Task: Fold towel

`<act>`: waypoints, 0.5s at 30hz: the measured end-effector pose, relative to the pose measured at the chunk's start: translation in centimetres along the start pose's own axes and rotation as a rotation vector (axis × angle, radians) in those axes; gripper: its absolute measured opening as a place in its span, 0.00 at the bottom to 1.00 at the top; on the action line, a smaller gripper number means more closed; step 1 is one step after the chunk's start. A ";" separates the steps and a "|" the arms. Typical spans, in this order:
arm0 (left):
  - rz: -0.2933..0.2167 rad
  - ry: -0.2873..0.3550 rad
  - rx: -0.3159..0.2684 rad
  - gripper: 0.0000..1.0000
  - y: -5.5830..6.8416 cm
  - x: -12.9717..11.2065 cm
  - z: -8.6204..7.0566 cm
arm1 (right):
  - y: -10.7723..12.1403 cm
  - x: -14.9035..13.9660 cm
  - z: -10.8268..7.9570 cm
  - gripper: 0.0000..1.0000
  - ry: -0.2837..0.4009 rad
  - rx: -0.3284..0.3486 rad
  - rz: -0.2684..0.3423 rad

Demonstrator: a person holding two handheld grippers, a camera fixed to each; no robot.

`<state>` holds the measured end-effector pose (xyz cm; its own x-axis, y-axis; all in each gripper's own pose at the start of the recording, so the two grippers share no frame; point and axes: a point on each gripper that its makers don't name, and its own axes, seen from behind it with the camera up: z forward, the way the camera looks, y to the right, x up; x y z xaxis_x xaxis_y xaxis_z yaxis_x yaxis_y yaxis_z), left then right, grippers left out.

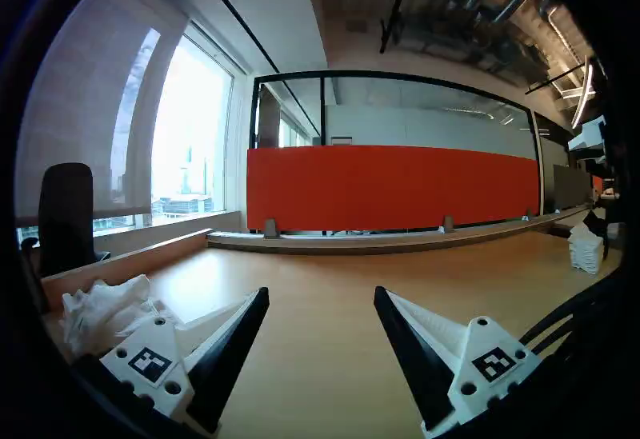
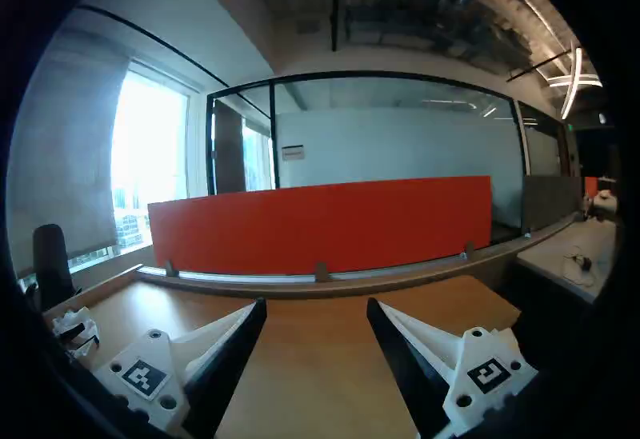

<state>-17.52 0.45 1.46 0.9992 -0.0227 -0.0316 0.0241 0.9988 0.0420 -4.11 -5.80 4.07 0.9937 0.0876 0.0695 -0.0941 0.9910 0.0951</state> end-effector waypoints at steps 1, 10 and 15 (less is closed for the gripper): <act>0.000 0.000 0.000 0.98 0.0 0.0 0.0 | 0.1 0.1 0.0 0.97 0.003 0.001 0.001; -0.002 0.001 0.000 0.98 0.1 -0.4 0.2 | 0.5 0.8 0.3 0.97 0.037 0.014 -0.003; 0.000 0.001 0.000 0.98 0.0 -0.6 0.2 | 0.9 1.3 0.0 0.97 0.066 0.013 -0.040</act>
<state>-18.13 0.50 1.70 0.9992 -0.0230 -0.0331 0.0244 0.9988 0.0420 -2.94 -4.85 4.29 0.9985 0.0553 -0.0001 -0.0550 0.9925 0.1096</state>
